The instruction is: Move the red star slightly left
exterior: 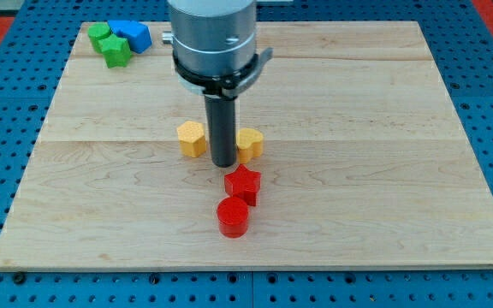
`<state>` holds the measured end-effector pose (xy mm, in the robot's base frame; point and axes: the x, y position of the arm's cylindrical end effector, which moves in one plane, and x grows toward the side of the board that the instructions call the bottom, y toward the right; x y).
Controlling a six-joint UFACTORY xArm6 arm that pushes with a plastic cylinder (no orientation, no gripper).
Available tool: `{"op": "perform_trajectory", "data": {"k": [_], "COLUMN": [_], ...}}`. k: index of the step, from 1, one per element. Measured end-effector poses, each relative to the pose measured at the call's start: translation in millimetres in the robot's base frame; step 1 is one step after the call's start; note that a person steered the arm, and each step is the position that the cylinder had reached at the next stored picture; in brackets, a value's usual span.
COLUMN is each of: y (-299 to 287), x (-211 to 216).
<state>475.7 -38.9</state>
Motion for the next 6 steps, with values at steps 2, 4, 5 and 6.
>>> {"op": "perform_trajectory", "data": {"k": [2, 4, 5, 6], "y": [137, 72, 38, 22], "x": [22, 64, 72, 108]}}
